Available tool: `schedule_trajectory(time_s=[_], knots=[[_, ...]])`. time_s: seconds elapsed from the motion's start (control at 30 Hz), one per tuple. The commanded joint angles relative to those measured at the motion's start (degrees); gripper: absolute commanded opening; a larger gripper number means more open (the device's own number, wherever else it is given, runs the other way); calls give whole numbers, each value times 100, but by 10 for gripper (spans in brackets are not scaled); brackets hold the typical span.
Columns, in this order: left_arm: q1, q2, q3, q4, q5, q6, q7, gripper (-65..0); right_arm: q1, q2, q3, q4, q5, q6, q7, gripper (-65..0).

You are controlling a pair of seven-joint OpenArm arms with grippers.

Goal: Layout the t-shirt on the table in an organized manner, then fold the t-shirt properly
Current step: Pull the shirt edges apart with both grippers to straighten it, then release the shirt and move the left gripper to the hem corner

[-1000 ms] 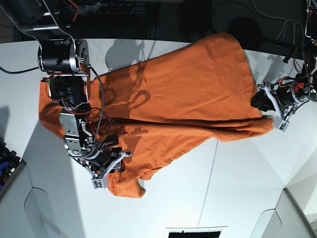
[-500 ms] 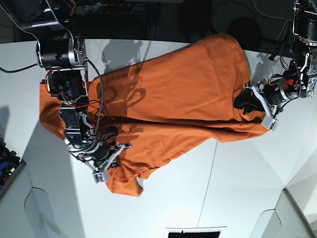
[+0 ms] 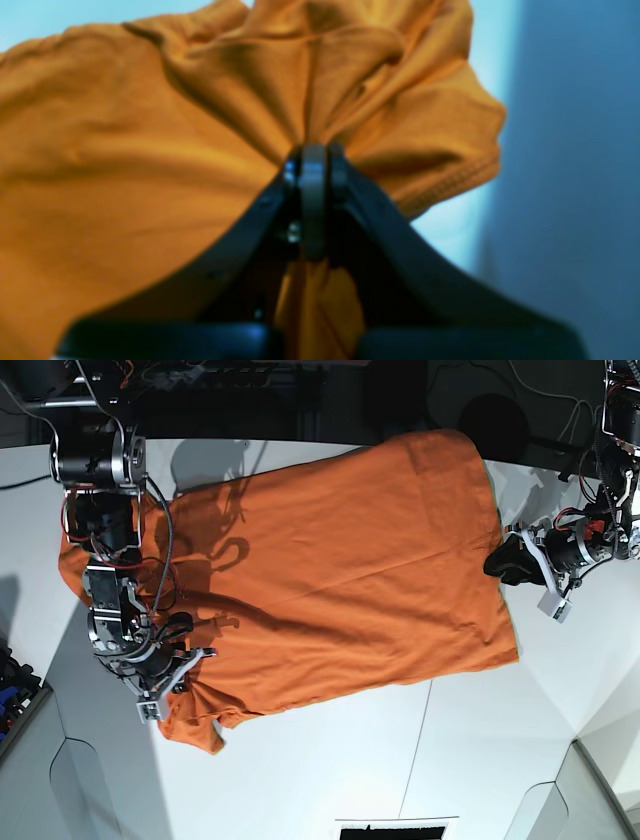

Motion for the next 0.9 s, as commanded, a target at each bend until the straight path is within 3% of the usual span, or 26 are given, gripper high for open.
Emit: schedule_trajectory(time_s=[0.0,0.2,0.27,0.37,0.53,0.67,0.7,0.87], knots=[[61,-129,37,-107,715,289,625,-394,94,61,153,284,103,-59,76,-650],[48,-275,37,-107,769,289,612,-394,-249,116,815,997,424,66,7,-647],[44,-295,37,-107,769,291,608,-394,-269,197,881,1008,584,282,-17,-552],[48,-306,37,-107,837,289,610,-394,-273,361,914,1010,791,282,-24,-455],[46,-365,37,-107,1032,341,601,-394,-273,678,918,1091,1167,284,-116,-450],[46,-544,37,-92,944,343,568,-395,-278,708,1097,1460,1471,289,-957,-450],[48,-603,37,-22,767,162,568,-402,-278,708,1165,1578,1576,286,-1257,-450],[48,-870,37,728,39,147,640,-414,-750,710,1733,2577,2052,437,-2044,-451]])
